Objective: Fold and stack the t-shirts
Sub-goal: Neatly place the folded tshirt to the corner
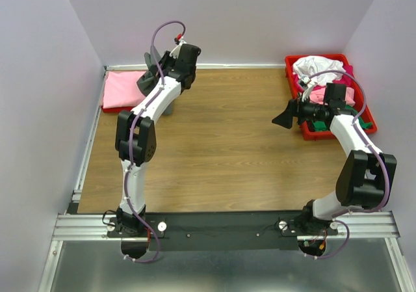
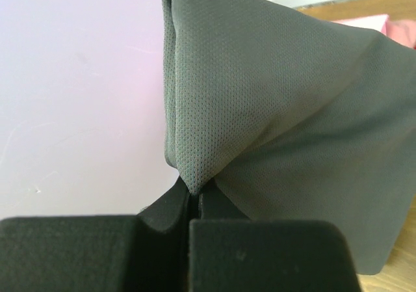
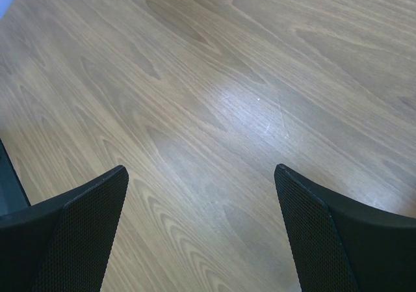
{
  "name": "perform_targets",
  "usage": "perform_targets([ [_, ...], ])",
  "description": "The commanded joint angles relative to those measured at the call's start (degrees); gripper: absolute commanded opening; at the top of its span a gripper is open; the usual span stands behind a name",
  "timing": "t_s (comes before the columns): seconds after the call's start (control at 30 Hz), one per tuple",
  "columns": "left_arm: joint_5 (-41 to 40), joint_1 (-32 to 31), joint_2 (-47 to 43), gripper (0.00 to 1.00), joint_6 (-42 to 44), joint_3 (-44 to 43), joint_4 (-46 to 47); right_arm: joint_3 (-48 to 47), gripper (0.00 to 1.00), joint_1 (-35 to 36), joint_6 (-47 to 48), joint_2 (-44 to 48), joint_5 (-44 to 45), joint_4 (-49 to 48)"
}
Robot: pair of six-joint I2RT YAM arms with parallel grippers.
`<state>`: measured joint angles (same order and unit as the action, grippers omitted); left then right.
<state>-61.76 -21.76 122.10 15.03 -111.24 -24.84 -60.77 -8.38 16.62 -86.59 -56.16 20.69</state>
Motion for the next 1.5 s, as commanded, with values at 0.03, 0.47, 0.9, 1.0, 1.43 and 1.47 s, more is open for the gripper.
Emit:
perform_targets([
  [0.03, -3.37, -0.13, -4.24, 0.00, 1.32, -3.45, 2.43, 0.04, 1.00, -0.67, 1.13, -0.78, -1.49, 1.55],
  [0.47, -4.69, 0.49, -5.30, 0.00, 3.52, -3.81, 4.27, 0.04, 1.00, -1.11, 1.22, -0.78, -1.76, 1.72],
  [0.9, -5.04, 1.63, -6.00, 0.00, 5.10, -4.07, 5.68, 0.04, 1.00, -1.29, 1.48, -0.95, -2.20, 1.81],
  [1.0, -5.04, 1.98, -5.47, 0.00, 5.63, -4.86, 6.21, 0.04, 1.00, -1.37, 1.40, -1.04, -2.20, 1.90],
  [1.43, -2.93, 4.71, 0.32, 0.00, 5.63, -8.29, 7.17, 0.04, 1.00, -1.55, 1.57, -1.83, -2.37, 2.08],
  [1.47, -2.84, 4.88, 0.76, 0.00, 5.63, -8.29, 7.26, 0.04, 1.00, -1.55, 1.57, -1.92, -2.37, 2.08],
])
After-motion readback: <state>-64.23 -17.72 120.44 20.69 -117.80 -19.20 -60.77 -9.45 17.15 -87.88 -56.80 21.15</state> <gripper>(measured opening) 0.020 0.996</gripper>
